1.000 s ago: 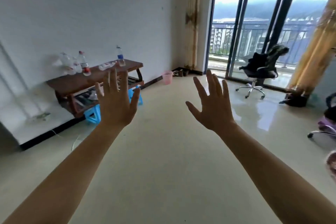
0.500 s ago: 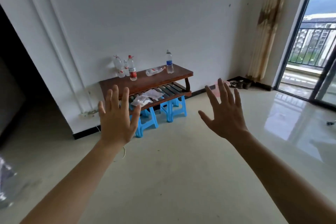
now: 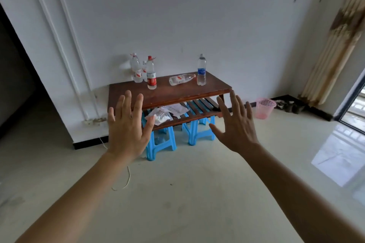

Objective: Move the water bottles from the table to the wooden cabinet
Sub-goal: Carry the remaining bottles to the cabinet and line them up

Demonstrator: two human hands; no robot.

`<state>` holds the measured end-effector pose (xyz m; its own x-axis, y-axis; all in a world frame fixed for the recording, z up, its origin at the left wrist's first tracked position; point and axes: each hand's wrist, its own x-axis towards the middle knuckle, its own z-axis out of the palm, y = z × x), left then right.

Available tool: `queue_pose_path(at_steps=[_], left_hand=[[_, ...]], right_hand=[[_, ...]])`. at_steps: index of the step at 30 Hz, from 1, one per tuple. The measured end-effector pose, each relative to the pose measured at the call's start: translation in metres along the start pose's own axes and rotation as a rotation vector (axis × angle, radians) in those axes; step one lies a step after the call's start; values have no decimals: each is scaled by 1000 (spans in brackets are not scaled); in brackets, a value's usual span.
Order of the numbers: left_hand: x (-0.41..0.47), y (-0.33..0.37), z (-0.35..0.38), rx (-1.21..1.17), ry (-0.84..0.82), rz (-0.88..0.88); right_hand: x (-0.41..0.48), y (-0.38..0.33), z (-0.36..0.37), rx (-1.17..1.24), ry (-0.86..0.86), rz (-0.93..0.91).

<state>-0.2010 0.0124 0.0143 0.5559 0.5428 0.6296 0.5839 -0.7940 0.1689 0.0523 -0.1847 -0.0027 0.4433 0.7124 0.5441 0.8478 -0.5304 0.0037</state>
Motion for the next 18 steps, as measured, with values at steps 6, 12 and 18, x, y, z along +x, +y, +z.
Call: queue_pose_path(at_steps=[6,12,18], left_hand=[[144,-6,113,-68,-77,-46],[250,-3,229,-54,-207,2],[342,-12,366,28,-331,23]], right_hand=[[164,40,70,32,-48,12],[260,88,153,57,-136,78],[351,145,279,70,-252,53]])
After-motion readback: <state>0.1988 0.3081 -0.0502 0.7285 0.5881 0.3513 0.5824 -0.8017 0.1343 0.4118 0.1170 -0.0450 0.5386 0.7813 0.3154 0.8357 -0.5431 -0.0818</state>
